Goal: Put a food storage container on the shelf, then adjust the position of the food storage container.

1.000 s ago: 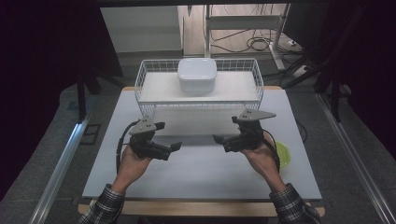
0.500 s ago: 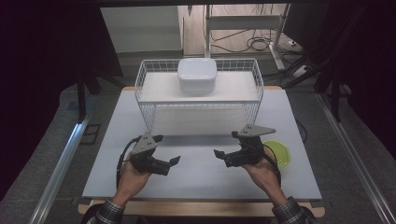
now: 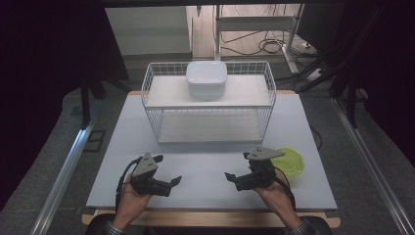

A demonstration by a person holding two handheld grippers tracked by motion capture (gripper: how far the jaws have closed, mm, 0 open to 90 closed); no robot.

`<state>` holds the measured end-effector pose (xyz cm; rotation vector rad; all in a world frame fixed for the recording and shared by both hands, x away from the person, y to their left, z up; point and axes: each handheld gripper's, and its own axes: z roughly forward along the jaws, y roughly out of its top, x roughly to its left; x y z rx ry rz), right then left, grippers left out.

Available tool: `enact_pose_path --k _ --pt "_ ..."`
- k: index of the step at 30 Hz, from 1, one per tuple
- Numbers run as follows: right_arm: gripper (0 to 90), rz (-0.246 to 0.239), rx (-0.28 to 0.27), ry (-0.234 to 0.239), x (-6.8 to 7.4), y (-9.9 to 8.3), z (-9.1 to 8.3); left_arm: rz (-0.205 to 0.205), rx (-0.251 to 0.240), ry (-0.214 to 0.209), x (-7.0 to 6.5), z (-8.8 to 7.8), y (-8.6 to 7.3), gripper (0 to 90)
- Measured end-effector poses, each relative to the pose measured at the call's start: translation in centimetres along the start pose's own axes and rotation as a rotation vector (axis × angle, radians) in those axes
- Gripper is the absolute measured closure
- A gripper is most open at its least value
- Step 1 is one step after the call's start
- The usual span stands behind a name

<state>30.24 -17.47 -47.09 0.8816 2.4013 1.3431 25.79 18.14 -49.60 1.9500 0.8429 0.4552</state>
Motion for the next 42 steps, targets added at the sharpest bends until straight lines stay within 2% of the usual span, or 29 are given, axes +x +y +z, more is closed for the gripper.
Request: enact_pose_path --k 6,10,17,19,20,22,25,31,36,39,40,42 --pt "1.6 -0.005 0.047 -0.014 0.0 -1.2 0.5 0.017 0.039 0.013 -0.1 0.0 -1.1 2.9" --pt "1.6 -0.012 0.067 -0.022 0.0 -1.5 0.7 0.017 0.043 0.019 0.0 0.1 -1.3 2.9" --pt "1.5 0.008 0.081 -0.071 -0.7 -1.3 0.3 0.021 0.047 0.018 0.0 0.3 -1.4 3.0" --pt "1.1 0.021 0.069 -0.081 -1.0 -1.2 0.0 0.019 0.049 0.017 0.0 0.3 -1.4 3.1" --pt "1.2 0.044 0.095 -0.086 -1.4 -1.0 -0.3 0.018 0.05 0.016 0.0 0.3 -1.4 3.1" --pt "2.8 0.045 0.106 -0.092 -1.5 -0.9 -0.4 0.018 0.051 0.015 0.0 0.3 -1.4 3.2" --pt "17.7 0.03 0.117 -0.137 -1.8 -0.7 -1.2 0.017 0.057 0.013 0.0 0.4 -1.4 3.2" --pt "42.9 0.08 0.091 -0.179 -4.1 -0.7 -3.3 0.018 0.061 0.011 0.0 0.5 -1.5 3.3" --pt "64.3 0.122 0.069 -0.249 -6.1 -1.0 -5.4 0.014 0.062 0.009 0.0 0.5 -1.5 3.4" --pt "73.4 0.143 0.079 -0.288 -7.2 -1.4 -6.3 0.015 0.064 0.007 0.0 0.6 -1.5 3.4" --pt "79.3 0.149 0.081 -0.303 -7.9 -1.7 -6.8 0.015 0.065 0.007 0.0 0.6 -1.5 3.6" --pt "81.5 0.153 0.082 -0.312 -8.1 -1.8 -6.9 0.016 0.066 0.005 0.0 0.6 -1.5 3.6"
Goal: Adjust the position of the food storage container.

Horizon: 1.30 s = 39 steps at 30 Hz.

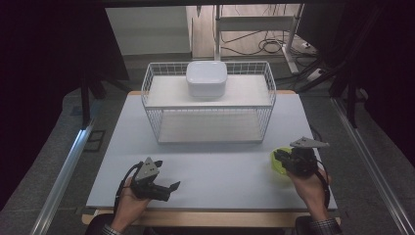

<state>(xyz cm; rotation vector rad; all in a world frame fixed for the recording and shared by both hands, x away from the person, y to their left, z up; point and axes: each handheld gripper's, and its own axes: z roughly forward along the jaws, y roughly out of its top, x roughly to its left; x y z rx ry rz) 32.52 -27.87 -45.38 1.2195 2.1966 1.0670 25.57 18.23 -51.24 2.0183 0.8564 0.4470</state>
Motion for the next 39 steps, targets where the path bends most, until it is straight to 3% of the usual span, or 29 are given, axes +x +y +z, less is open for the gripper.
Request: enact_pose_path --k 3,6,13,20,30,39 --pt "89.1 0.012 0.003 -0.043 -1.2 -0.2 -0.6 0.004 0.003 -0.003 0.0 0.1 0.0 3.7" --pt "89.6 0.039 0.002 -0.105 -2.8 -0.6 -1.3 0.007 0.005 -0.004 0.0 0.1 0.0 3.8" --pt "89.6 0.099 -0.005 -0.168 -5.3 -1.5 -2.0 0.011 0.012 -0.006 0.0 0.2 -0.1 4.0" --pt "89.6 0.127 0.039 -0.216 -7.0 -2.6 -1.7 0.015 0.016 -0.005 -0.1 0.3 -0.1 4.2" --pt "89.6 0.171 0.088 -0.212 -6.9 -3.3 -0.9 0.02 0.021 -0.003 -0.2 0.4 -0.1 4.3" --pt "89.6 0.195 0.096 -0.18 -5.3 -3.0 -0.1 0.025 0.026 -0.006 -0.2 0.5 -0.1 4.3"
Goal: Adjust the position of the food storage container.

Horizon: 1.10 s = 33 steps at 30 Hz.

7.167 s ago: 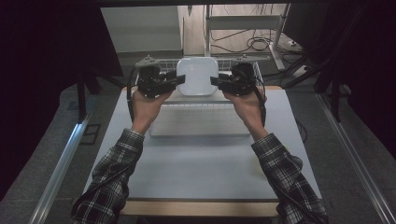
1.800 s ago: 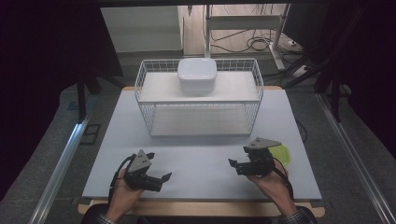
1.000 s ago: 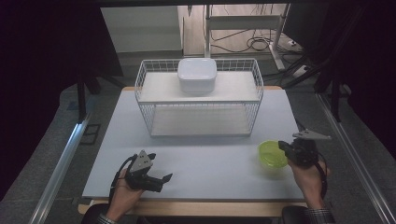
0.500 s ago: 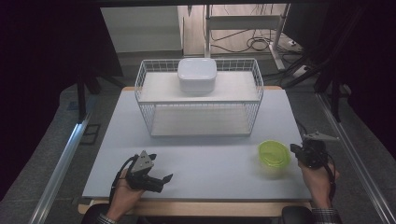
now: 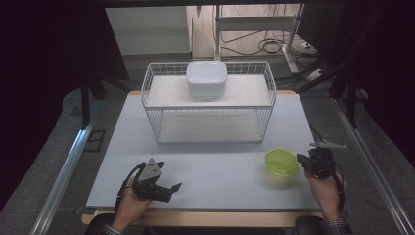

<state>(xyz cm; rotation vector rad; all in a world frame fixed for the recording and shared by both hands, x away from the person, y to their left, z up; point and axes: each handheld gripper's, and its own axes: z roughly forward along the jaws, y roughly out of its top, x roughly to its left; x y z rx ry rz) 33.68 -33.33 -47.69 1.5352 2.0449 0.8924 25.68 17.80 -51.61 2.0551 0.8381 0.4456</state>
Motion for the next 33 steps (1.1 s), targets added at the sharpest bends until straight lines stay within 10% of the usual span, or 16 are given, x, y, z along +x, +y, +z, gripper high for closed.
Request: enact_pose_path --k 10,33 --pt "85.3 -0.065 0.018 0.092 3.2 0.1 0.5 0.005 0.011 -0.005 -0.1 0.1 0.0 4.3" --pt "89.7 -0.07 0.13 0.185 4.8 -2.5 0.0 0.013 0.027 -0.011 -0.2 0.2 0.0 4.3"
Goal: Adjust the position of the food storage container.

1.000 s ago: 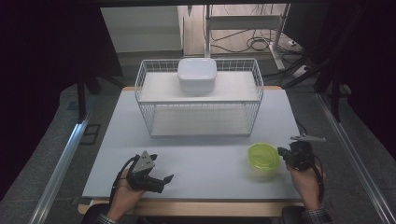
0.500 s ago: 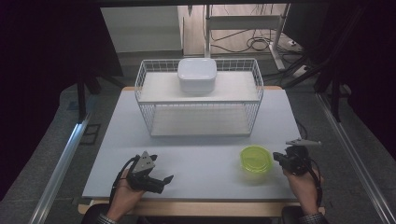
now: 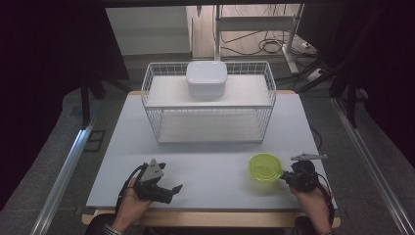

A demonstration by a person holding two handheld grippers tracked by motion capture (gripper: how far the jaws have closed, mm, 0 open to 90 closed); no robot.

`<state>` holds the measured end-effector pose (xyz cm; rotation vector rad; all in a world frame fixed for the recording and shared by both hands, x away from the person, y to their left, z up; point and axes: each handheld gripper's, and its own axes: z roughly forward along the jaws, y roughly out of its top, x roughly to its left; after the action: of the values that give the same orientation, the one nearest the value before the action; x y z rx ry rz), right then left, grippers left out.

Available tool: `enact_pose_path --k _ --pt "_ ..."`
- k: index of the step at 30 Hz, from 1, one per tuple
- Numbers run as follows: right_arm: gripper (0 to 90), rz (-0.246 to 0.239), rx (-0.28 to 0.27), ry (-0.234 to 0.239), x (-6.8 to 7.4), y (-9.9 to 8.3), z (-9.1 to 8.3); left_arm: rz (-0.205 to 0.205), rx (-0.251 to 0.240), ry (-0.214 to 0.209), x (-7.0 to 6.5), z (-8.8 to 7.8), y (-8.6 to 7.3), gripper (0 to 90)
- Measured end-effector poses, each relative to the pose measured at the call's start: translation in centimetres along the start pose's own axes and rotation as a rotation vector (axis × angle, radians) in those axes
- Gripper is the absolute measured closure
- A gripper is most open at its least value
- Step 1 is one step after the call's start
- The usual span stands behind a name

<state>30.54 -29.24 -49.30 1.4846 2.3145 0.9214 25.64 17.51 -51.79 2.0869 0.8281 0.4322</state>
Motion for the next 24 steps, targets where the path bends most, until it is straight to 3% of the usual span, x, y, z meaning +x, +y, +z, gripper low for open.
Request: enact_pose_path --k 10,14,24 --pt "89.6 -0.017 0.006 0.064 1.4 0.5 1.1 0.008 0.009 -0.007 -0.1 0.2 0.0 4.3" --pt "89.6 -0.041 0.013 0.105 2.7 1.0 2.2 0.01 0.012 -0.007 -0.2 0.2 0.0 4.3" --pt "89.6 -0.047 -0.012 0.148 3.7 2.5 3.7 0.019 0.022 -0.012 -0.3 0.5 0.0 4.3"
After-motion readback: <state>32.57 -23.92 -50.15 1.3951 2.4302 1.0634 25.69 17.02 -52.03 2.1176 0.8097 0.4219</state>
